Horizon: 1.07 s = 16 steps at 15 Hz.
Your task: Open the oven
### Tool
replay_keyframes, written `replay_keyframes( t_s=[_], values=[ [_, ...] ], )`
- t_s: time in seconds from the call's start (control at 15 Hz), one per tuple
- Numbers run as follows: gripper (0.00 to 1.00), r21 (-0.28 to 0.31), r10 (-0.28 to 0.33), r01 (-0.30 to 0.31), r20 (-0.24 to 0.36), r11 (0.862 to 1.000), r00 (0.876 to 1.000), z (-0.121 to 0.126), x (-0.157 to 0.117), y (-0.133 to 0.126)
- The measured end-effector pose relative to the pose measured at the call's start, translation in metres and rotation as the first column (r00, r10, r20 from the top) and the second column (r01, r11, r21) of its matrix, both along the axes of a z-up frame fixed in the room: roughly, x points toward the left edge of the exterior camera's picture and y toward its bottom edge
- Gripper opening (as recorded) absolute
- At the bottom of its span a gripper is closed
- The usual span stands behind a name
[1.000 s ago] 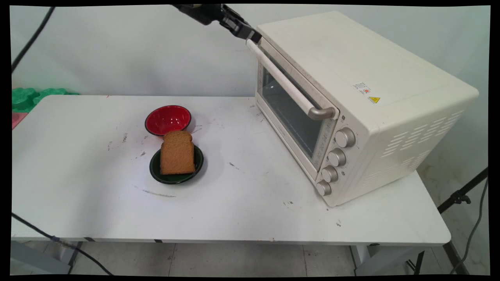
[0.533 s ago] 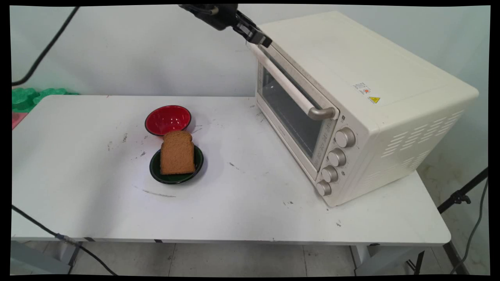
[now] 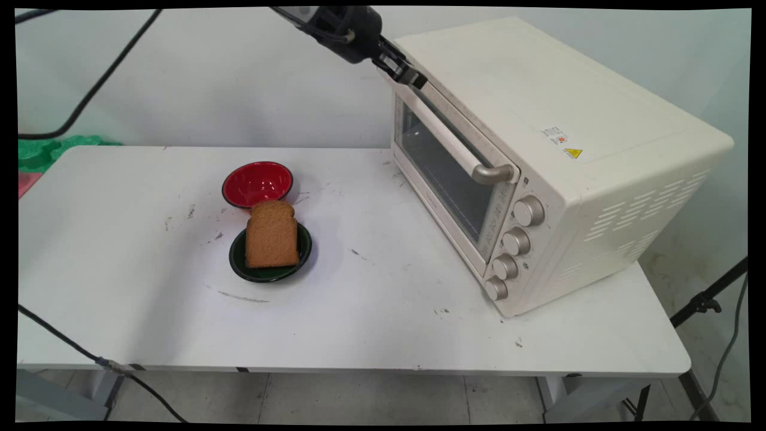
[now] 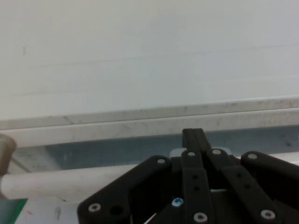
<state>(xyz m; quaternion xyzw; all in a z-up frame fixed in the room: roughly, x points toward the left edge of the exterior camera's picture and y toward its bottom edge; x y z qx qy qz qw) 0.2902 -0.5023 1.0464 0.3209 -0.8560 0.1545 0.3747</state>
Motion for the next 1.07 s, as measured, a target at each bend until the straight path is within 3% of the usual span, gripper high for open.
replay_keyframes(
  t_s=[1.07],
  values=[
    [0.00, 0.033, 0.033, -0.034, 0.027, 0.999, 0.999, -0.026, -0.029, -0.011]
  ],
)
